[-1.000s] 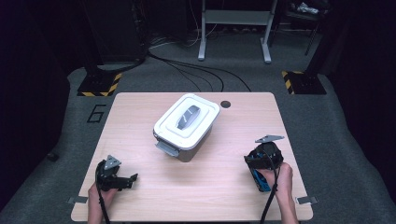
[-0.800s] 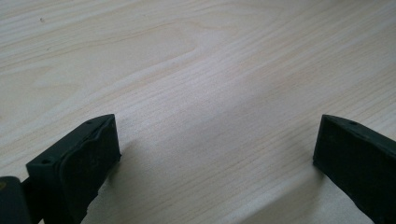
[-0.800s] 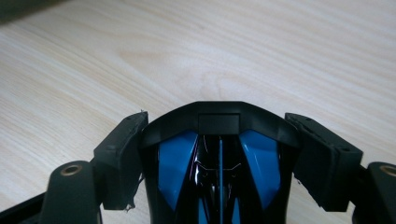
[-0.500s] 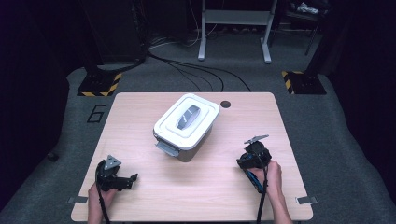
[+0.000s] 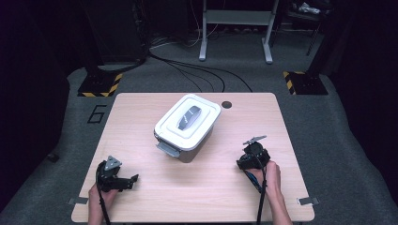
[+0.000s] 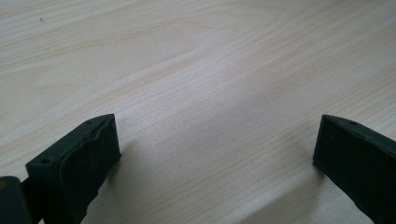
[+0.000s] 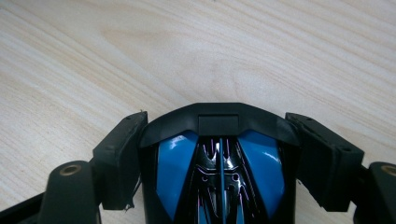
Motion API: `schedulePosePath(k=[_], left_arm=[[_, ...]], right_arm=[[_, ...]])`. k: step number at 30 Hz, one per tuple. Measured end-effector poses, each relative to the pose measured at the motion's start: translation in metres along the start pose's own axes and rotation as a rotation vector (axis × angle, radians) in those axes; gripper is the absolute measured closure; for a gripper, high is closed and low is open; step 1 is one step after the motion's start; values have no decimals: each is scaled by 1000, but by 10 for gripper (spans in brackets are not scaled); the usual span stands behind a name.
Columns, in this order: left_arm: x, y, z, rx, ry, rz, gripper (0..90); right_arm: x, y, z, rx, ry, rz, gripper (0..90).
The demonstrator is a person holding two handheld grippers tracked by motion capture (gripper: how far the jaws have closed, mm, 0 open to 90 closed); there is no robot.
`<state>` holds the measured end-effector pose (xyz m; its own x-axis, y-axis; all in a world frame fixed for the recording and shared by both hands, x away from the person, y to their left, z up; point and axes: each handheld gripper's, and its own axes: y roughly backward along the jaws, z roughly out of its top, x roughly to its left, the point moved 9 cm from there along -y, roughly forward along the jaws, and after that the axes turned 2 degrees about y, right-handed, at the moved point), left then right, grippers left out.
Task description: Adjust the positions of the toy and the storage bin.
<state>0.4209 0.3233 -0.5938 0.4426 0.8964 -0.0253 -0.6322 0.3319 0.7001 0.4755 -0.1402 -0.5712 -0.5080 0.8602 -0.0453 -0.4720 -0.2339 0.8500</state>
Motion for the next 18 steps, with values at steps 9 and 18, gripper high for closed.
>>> schedulePosePath(k=[9, 18], left_arm=[[0, 0, 0, 0, 0, 0, 5], [0, 0, 0, 0, -1, 0, 5]], right_arm=[[4, 18, 13, -92, -47, 25, 0], [16, 34, 27, -147, -59, 72, 0]])
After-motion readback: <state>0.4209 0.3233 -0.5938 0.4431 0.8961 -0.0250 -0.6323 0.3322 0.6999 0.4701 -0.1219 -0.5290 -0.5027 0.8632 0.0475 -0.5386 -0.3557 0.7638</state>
